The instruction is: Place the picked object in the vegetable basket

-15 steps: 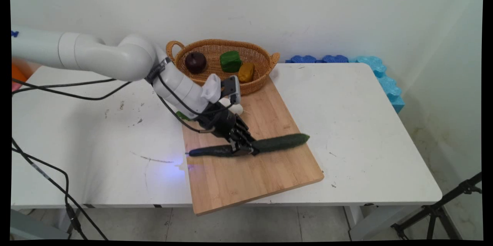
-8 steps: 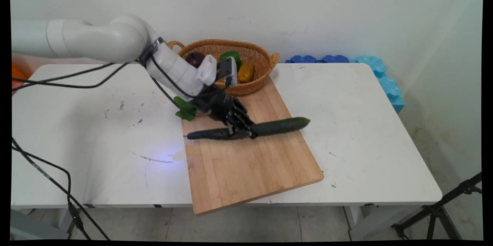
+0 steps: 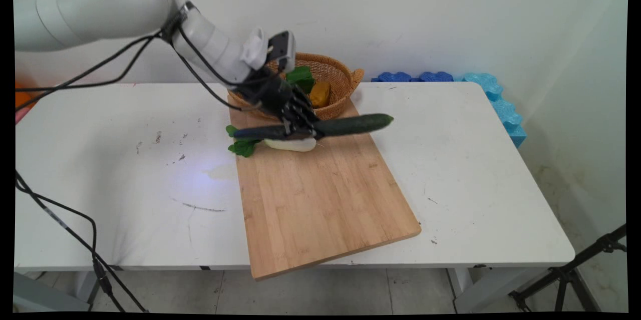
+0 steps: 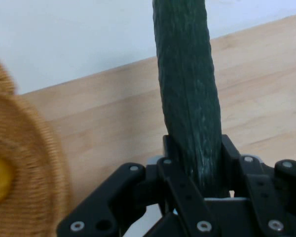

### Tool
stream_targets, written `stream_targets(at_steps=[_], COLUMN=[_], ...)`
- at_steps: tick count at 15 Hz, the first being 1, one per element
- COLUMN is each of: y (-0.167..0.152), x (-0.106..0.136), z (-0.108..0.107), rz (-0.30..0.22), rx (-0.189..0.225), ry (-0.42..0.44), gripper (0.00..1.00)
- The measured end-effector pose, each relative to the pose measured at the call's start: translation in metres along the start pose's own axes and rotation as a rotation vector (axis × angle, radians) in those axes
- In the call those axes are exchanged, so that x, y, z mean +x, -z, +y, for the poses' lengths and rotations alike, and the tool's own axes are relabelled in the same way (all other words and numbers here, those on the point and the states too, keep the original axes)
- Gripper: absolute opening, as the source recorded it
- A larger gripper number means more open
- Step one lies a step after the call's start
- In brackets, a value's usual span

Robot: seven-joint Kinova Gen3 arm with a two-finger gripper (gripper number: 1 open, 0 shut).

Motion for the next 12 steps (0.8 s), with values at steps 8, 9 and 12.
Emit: stream_targets(at_steps=[8, 9, 12], y=[0.048, 0.051, 0.059], x=[-0.013, -0.015, -0.023], z=[-0.075, -0.083, -0.105], rz=[-0.086, -0.099, -0.133], rx=[0.114, 0.123, 0.145], ry=[-0.147, -0.166, -0.215], gripper=[0.00, 0.00, 0.00])
